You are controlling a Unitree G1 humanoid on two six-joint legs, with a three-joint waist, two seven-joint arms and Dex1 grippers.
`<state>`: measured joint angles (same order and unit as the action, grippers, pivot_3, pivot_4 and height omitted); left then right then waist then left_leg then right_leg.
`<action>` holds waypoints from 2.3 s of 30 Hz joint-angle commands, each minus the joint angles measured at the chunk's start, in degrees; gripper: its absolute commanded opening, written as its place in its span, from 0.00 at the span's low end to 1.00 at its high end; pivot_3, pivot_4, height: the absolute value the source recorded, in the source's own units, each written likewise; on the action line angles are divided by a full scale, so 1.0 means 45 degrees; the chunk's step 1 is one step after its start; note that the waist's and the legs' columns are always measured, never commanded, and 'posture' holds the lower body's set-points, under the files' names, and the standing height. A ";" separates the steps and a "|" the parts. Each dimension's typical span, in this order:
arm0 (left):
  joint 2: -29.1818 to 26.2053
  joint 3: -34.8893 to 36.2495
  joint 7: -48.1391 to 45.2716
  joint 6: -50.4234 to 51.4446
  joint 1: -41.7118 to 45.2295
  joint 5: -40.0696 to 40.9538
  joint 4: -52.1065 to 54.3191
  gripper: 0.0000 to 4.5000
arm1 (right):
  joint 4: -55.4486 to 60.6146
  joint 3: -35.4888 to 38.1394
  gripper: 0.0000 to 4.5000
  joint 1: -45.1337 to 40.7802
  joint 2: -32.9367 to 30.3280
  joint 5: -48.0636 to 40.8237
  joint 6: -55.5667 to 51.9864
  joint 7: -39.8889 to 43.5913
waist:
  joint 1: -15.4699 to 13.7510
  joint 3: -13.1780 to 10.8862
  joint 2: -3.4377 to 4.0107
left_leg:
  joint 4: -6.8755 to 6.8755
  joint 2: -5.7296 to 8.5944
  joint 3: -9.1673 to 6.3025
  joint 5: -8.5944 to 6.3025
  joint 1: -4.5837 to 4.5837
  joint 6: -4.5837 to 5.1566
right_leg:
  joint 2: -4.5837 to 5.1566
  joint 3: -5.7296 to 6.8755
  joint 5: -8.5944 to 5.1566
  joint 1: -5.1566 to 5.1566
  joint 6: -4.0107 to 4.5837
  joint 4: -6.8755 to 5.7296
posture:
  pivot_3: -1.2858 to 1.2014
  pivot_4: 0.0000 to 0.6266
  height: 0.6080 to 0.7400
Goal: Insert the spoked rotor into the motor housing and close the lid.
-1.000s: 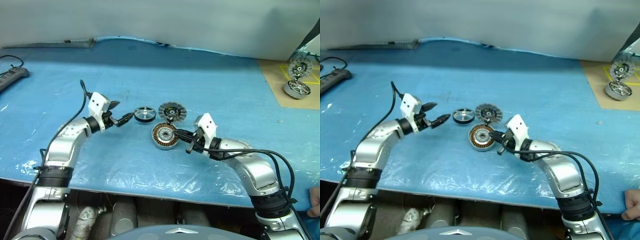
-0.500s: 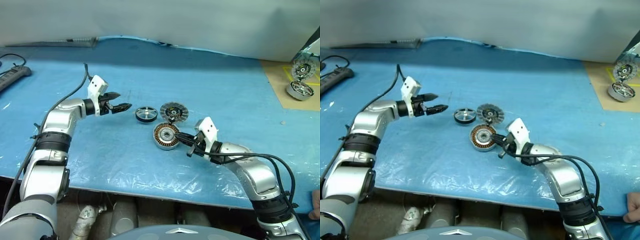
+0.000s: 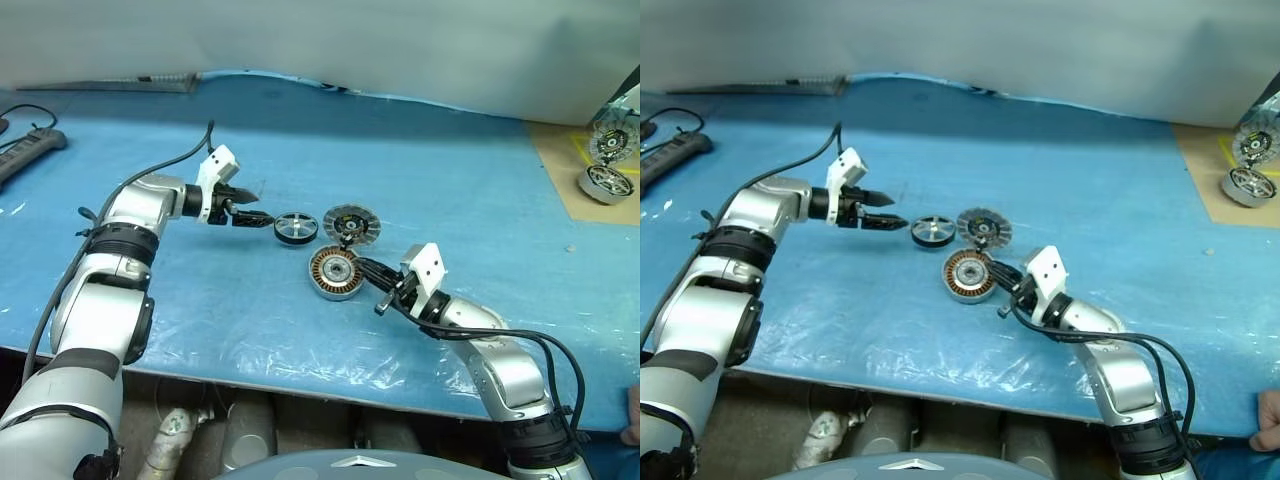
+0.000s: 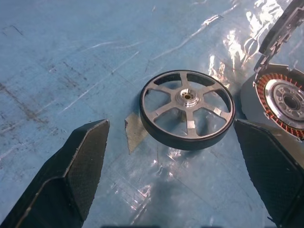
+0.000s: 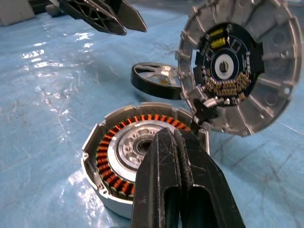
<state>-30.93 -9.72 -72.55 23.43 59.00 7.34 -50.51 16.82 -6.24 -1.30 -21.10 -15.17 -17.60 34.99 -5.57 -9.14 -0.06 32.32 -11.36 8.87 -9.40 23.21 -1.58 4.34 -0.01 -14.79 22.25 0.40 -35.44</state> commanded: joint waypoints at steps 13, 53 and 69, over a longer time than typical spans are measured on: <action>0.1257 -0.0465 -0.0595 -0.0747 0.2985 -0.1702 -0.2887 1.00 | -0.0407 -0.0289 0.01 -0.0027 0.0316 0.0449 0.0760 -0.0123 | -0.0017 -0.0023 -0.0037 | -0.0003 0.0002 -0.0022 0.0000 0.0008 0.0001 | 0.0001 0.0017 0.0004 -0.0009 -0.0005 0.0011 | 0.52 0.24 1.00; 0.4384 -0.1905 0.0632 0.2042 0.5973 -0.5480 -0.5781 1.00 | 0.0126 0.0036 0.01 -0.0401 0.0088 -0.0257 -0.0663 -0.0036 | -0.0044 -0.0056 -0.0066 | -0.0025 -0.0003 -0.0060 0.0000 0.0027 0.0007 | 0.0014 0.0066 0.0006 -0.0027 -0.0005 0.0063 | 0.52 0.24 1.00; 0.4483 -0.1901 0.0928 0.1864 0.5795 -0.5858 -0.5891 0.72 | 0.0034 0.0002 0.00 -0.0465 0.0104 -0.0209 -0.0660 -0.0090 | -0.0044 -0.0062 -0.0064 | -0.0041 -0.0024 -0.0074 0.0000 0.0064 0.0009 | 0.0017 0.0106 0.0008 -0.0030 -0.0005 0.0120 | 0.52 0.24 1.00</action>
<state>-10.82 -18.21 -68.22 32.21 83.55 -18.66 -77.49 15.37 -6.58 -3.09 -20.52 -15.73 -20.71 34.62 -5.77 -9.41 -0.35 32.13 -11.49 8.54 -9.40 23.50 -1.54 4.42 0.48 -14.75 22.12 0.37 -34.90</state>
